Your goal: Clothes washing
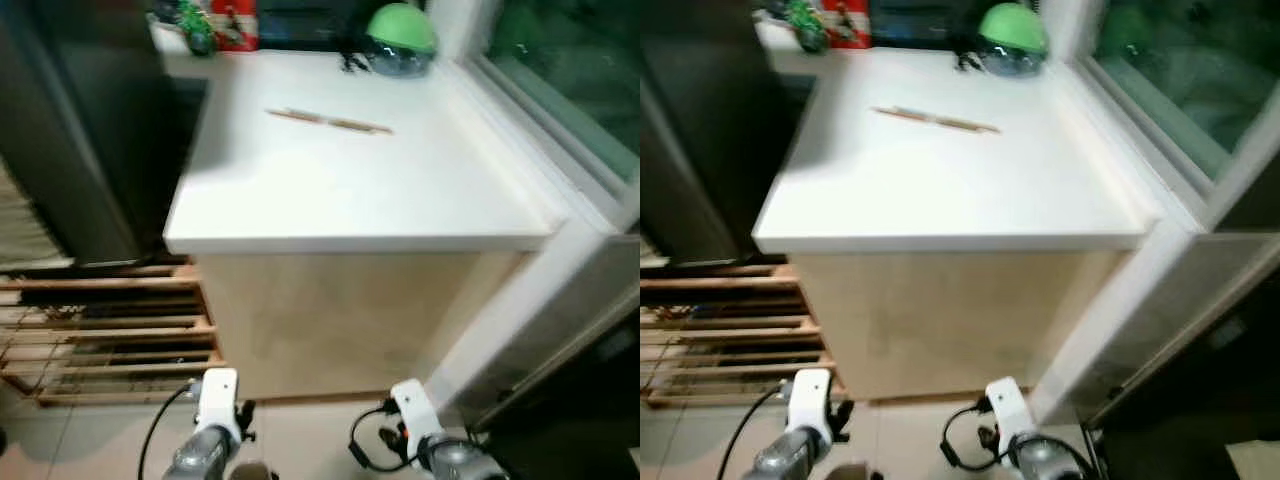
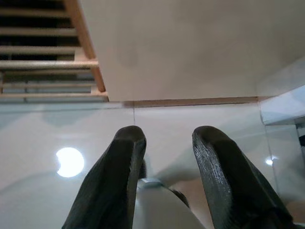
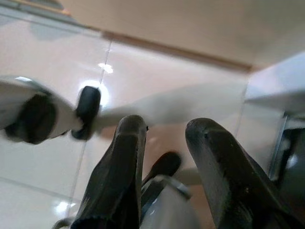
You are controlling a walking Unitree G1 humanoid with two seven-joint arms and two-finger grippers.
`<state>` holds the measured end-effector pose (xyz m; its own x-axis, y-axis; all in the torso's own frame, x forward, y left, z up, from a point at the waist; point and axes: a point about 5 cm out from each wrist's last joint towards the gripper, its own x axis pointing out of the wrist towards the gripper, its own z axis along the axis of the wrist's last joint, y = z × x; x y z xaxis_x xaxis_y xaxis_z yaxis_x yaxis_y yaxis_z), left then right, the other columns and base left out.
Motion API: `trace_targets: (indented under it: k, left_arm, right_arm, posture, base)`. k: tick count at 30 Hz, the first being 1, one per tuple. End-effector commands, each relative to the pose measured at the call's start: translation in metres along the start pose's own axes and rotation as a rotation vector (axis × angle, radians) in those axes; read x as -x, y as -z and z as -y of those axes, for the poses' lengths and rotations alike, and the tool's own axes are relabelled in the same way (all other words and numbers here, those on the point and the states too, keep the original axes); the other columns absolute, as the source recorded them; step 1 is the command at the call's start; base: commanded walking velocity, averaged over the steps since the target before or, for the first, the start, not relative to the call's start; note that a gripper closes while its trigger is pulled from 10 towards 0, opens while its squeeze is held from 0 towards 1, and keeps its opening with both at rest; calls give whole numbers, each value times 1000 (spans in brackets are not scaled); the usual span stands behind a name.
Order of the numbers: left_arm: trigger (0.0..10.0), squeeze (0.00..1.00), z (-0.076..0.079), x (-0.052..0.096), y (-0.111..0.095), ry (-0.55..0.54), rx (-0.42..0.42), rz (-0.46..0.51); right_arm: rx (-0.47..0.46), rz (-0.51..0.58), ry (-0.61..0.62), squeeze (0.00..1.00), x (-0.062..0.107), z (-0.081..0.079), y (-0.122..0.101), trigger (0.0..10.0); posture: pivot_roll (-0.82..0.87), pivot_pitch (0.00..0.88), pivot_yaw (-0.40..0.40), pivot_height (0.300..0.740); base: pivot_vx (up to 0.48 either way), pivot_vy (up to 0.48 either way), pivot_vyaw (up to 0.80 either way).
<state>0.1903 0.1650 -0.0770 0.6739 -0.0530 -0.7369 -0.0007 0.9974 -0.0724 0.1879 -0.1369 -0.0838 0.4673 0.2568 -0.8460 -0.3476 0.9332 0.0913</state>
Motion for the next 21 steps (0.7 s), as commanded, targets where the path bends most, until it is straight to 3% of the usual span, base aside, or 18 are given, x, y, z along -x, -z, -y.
trace_targets:
  k: [1, 9, 18, 21]
  left_arm:
    - [10000, 0, -1, -1, -3, -2, -3, 5]
    - [10000, 0, -4, -2, -6, -10, -2, 10]
    - [10000, 0, -3, -3, -10, 7, -14, 18]
    - [10000, 0, -3, -3, -10, 18, -3, 19]
  right_arm:
    - [-28, 20, 58, 0, 0, 4, -6, 10000]
    - [-29, 62, 86, 0, 2, 14, -15, 10000]
    - [-4, 50, 51, 0, 1, 9, -15, 10000]
    - [14, 45, 52, 0, 1, 10, -16, 10000]
  posture:
    - [81, 0, -46, 740]
    - [71, 0, -41, 740]
    - [69, 0, -40, 740]
    - [71, 0, -43, 740]
  base:
    - [311, 0, 0]
    - [39, 0, 0]
    - [0, 0, 0]
    - [373, 0, 0]
